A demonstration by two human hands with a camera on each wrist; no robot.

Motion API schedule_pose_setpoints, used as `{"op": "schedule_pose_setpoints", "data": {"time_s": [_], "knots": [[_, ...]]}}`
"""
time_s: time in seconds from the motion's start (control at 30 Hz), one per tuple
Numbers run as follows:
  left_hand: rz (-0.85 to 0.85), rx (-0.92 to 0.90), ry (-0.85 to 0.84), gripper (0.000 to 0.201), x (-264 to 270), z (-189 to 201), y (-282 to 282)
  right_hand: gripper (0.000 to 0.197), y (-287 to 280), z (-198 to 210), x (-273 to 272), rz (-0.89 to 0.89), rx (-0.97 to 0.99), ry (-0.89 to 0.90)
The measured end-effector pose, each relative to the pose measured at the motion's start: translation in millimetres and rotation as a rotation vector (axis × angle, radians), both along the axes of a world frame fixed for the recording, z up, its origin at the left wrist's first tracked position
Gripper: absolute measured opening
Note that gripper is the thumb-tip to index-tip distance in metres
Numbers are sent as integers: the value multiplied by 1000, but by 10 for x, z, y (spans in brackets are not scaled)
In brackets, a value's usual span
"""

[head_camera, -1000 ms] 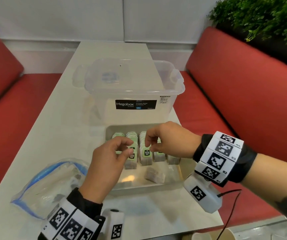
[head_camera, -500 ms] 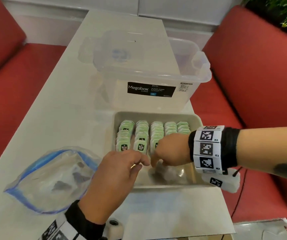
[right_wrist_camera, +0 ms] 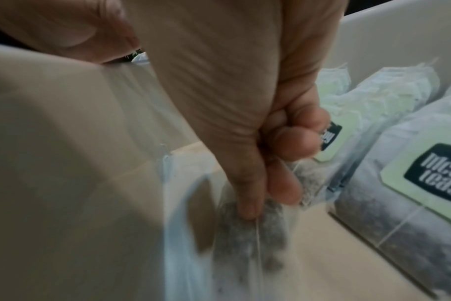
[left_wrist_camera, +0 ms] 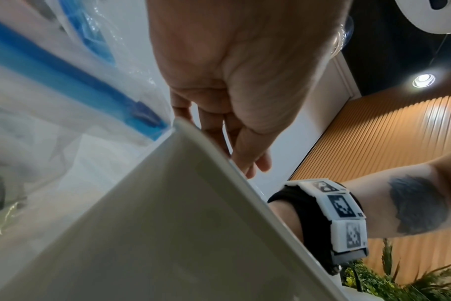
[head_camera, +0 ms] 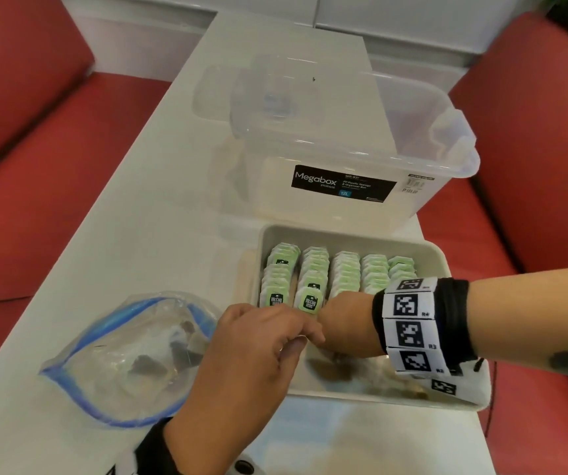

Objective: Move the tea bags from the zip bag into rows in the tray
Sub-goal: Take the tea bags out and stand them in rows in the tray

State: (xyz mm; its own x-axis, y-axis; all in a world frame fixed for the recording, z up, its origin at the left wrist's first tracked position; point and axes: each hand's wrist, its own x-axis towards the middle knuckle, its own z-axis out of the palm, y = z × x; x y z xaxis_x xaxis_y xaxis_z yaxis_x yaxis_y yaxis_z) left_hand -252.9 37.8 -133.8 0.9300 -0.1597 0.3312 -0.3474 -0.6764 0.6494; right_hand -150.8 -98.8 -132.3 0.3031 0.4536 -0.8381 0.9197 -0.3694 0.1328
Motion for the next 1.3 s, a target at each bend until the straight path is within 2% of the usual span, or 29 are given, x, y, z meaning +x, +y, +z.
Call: {"op": "schedule_pose_setpoints", "data": {"time_s": [0.23,0.4,0.6,0.77,0.93,1.0,1.1,1.17,1.2,1.3], "knots": [[-5,27,19,16,-35,11,41,30,12,72,18,42,52,-22],[-12,42,18,17,-45,10,39,28,13,36,-36,109,-19,-31],[1,47,13,15,-47,-7,72,27,52,49,-23,64,-39,-4],[-3,64,22,15,-62,9,118,29,102,90,6,-56,-23,48],[-72,72,2,17,-53,108,165,18,89,413,142,11,101,109],[-129,93,-35,24,-42,165,158,18,78,607,226,-107,187,165],[-205,150,-116,39,-43,256,80,13,16,846,269,-373,306,288],[-228,182,-176,44,-48,281,12,16,-42,941,244,-461,331,353],[-240,180,-195,41,-54,291,-19,17,-68,969,222,-492,347,380],[-274,151,-222,10,-69,332,-85,15,-143,998,138,-609,407,453]]}}
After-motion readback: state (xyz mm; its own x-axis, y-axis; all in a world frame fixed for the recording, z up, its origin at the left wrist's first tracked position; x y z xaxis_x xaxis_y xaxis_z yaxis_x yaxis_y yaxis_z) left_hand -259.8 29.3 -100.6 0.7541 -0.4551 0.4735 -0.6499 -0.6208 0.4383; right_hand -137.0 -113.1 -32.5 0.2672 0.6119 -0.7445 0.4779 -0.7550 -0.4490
